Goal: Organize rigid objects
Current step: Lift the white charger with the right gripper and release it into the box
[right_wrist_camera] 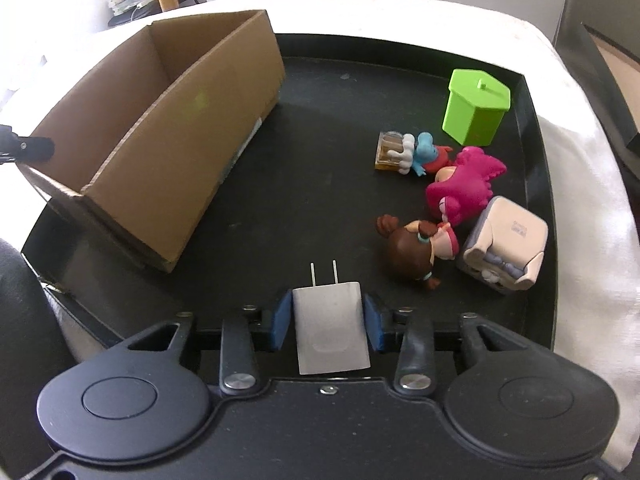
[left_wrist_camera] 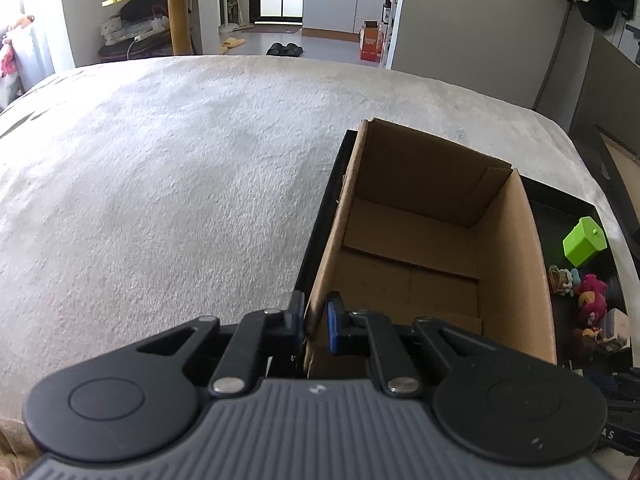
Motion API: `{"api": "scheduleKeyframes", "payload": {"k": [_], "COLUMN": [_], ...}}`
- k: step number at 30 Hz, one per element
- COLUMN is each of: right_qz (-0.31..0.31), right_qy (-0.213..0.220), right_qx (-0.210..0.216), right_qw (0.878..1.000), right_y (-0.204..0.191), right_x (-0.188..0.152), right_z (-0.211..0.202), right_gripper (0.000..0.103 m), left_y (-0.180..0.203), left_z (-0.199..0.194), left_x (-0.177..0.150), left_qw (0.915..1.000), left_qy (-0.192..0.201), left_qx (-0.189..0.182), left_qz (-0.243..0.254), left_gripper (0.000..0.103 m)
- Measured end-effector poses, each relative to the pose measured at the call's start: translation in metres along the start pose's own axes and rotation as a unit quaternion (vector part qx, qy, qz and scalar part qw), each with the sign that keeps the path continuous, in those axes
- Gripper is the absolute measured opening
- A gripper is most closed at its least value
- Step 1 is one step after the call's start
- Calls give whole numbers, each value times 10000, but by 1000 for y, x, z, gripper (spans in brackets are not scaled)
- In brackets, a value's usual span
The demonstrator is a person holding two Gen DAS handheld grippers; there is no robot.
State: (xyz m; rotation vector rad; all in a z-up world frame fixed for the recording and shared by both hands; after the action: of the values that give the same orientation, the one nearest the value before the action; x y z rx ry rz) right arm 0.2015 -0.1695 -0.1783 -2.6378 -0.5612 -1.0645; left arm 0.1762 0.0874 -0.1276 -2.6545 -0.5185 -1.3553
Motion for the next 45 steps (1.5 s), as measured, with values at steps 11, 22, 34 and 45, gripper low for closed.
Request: {"api": "scheduleKeyframes", "payload": {"k": [11,22,34,45], "right_qz": [-94,-236,-521,-764], "right_qy": [307,801,1170,1189], "right_qx": [-24,39,324,603], "right_qw": [9995,9965,9912,9881], "right_y": [-13,-36,-73,-108], "right_x": [21,69,113,135], "right_z": [-28,-51,-56,-40], "right_gripper": [37,37,37,37], "left_y": [-1,0,1,-2], "left_z": [-7,-9,-7,-8], "left_x": [-1,0,-2,-2], "left_qw": [9999,10000,10000,10000], "left_qy": [106,58,-68,-44], "left_qx": [-88,-21,15,22], "left_qz": [30,64,60,-17], "left_gripper": [10,10,10,10]}}
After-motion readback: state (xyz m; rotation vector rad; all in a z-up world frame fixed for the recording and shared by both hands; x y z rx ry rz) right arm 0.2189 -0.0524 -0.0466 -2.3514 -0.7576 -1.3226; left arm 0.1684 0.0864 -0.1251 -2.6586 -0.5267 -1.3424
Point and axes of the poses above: each gripper's, at about its wrist camera, not at the fingertips, and z roughly the way its jaws point, y to its right, x to its top, the point moved 3 cm from there along z, roughly the way its jaws point, and after that the axes turned 14 degrees about y, right-handed, at the moved point
